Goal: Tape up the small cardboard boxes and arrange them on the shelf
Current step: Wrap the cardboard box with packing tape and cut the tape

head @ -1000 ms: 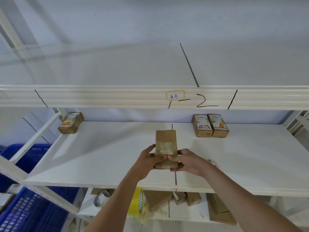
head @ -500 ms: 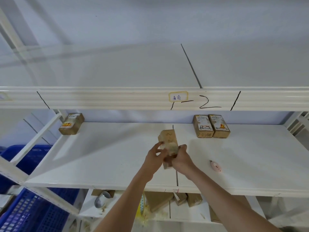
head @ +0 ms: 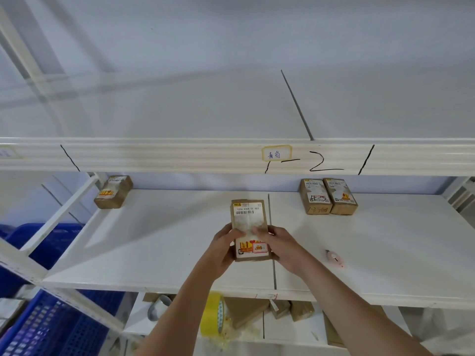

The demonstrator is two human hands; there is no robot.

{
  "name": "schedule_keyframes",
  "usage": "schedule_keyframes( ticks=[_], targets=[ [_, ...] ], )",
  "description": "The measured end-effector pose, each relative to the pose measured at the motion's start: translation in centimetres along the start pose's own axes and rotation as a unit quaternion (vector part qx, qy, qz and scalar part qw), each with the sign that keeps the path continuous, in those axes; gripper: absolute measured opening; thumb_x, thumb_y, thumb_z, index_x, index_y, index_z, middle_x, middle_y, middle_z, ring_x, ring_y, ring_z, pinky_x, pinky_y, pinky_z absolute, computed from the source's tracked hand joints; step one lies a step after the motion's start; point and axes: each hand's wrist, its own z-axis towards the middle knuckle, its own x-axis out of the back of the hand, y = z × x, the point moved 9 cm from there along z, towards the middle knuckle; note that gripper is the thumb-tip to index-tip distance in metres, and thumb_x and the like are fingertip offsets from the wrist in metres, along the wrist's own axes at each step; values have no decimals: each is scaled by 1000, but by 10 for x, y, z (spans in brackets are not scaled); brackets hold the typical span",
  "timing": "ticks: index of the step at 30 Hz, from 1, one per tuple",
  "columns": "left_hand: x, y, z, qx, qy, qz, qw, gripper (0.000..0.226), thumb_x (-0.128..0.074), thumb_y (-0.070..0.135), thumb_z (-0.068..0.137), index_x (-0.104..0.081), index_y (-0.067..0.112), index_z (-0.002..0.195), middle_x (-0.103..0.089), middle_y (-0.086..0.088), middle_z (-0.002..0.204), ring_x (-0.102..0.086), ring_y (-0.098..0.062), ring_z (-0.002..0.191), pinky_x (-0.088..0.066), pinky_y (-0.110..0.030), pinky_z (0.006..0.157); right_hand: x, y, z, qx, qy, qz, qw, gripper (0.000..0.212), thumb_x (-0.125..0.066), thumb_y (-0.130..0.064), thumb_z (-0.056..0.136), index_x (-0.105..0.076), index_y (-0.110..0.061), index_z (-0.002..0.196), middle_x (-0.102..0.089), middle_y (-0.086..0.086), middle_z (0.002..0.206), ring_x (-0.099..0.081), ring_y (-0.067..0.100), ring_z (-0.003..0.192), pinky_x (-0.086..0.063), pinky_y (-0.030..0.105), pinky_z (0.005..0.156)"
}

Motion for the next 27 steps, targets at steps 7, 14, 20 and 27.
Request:
schedule_keyframes(
  ticks=[7,14,20,27],
  targets=[
    [2,-4,0,-3,32,60,998,46,-75,17,89,-59,8,131,-76,-12,109,-74,-31,100,-60,-42,85,6,8,6,11,31,19,999,41,-76,-33,89,-66,-13,123,-79,5,103,-76,21,96,-60,38,89],
    [0,-4,2,-10,57,29,998,52,-80,13,83,-59,1,128,-77,-14,103,-75,-32,94,-62,-35,72,8,7,10,9,66,-21,998,27,-73,-31,93,-71,-14,114,-80,2,95,-77,21,90,-59,45,93],
    [0,-15,7,34,23,73,996,73,-85,31,80,-48,13,139,-73,-11,118,-72,-28,106,-58,-45,93,19,6,11,3,54,-94,994,38,-77,-42,86,-71,-19,115,-79,0,99,-76,20,94,-58,44,95],
    [-15,27,20,-79,-33,512,854,107,-94,35,65,-34,39,153,-46,6,147,-47,-14,128,-50,-36,104,26,-20,11,-15,-81,-489,868,77,-88,-42,70,-57,-34,140,-59,-10,132,-56,16,120,-47,34,99]
  ],
)
